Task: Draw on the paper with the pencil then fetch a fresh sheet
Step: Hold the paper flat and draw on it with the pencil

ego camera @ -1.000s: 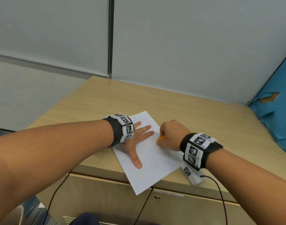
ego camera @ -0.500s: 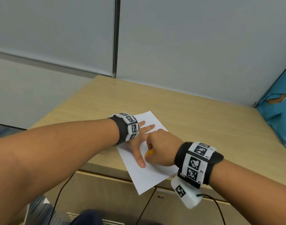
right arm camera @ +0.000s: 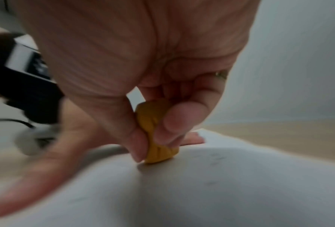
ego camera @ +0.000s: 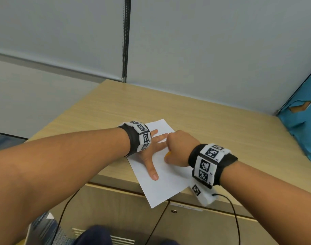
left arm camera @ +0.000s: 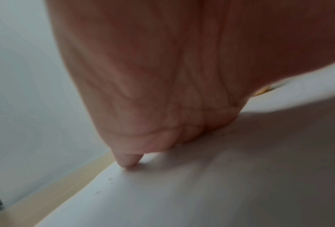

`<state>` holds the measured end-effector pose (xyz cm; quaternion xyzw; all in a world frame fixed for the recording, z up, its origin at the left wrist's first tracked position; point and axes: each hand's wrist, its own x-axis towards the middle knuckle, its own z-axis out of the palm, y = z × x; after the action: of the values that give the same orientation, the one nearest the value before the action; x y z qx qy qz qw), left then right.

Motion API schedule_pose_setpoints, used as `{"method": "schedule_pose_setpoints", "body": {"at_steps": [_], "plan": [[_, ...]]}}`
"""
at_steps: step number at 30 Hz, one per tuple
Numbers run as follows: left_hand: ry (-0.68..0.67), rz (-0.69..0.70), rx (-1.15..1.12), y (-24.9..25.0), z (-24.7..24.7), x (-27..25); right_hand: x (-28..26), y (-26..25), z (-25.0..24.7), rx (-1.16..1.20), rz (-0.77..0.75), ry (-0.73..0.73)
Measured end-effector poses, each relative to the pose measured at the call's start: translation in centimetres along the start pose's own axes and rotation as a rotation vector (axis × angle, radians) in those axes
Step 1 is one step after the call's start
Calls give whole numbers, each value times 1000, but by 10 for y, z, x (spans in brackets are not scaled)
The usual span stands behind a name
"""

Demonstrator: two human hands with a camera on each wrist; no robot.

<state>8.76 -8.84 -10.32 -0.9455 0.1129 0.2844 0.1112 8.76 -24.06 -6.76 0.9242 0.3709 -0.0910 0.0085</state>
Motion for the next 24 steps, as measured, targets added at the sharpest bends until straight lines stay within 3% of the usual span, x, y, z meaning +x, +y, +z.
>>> {"method": "schedule_pose_setpoints", "body": {"at_steps": [3,7,11,15,19,24], "plan": [[19,-11,-22,2,-2,-7,-8,-13,8,117,-78,-43],[29,15,-14,0,2,-4,2,9,-6,23,86,45],[56,24,0,1,2,-7,-6,-8,9,54,-47,-20],[39,15,-15,-1,5,-3,5,4,-1,21,31,49],[61,-18,-36,0,2,-13,-6,-16,10,90,-127,-27],[35,25,6,2,3,-7,12,6,3,4,45,82]]}}
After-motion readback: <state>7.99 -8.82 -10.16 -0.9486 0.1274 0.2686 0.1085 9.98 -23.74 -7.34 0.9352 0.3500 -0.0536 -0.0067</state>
